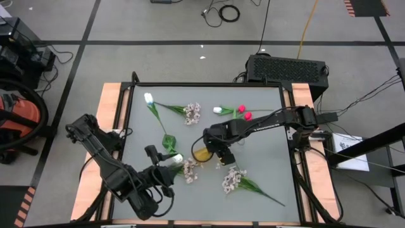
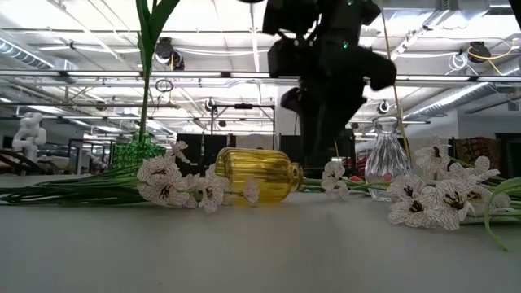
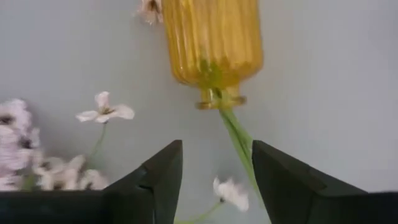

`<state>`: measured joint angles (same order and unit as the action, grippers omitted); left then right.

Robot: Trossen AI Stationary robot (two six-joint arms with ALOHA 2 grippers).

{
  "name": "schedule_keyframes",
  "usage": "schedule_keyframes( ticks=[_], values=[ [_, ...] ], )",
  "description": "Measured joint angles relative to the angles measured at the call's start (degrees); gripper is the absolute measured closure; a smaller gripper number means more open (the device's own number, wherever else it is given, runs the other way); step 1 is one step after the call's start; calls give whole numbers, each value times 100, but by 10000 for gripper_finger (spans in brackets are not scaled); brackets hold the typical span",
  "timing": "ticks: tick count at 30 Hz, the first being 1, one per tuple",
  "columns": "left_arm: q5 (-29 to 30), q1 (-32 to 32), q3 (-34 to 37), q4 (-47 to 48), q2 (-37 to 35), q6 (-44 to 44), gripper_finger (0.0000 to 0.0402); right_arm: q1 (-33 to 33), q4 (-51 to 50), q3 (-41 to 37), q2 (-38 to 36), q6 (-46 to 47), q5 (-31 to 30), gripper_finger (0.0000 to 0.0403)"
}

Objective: Sort flowers into vase by color
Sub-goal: Adjust the white flowers

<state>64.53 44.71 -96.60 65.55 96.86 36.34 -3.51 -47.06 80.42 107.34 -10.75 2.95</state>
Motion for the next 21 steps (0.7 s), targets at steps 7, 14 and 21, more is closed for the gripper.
schedule_keyframes(
  ticks=[7, 14, 21],
  values=[
    [-515, 223, -37, -1556, 28, -1220, 174, -175, -153, 2, -581, 625, -56, 216],
    [-825, 424, -37, -1906, 466, -1245, 174, -571, -87, 2, -1390, 1138, -792, 216],
    [-1734, 274, -37, -2647, 1143, -1288, 174, -878, -145, 2, -1901, 1304, -1221, 215]
  ],
)
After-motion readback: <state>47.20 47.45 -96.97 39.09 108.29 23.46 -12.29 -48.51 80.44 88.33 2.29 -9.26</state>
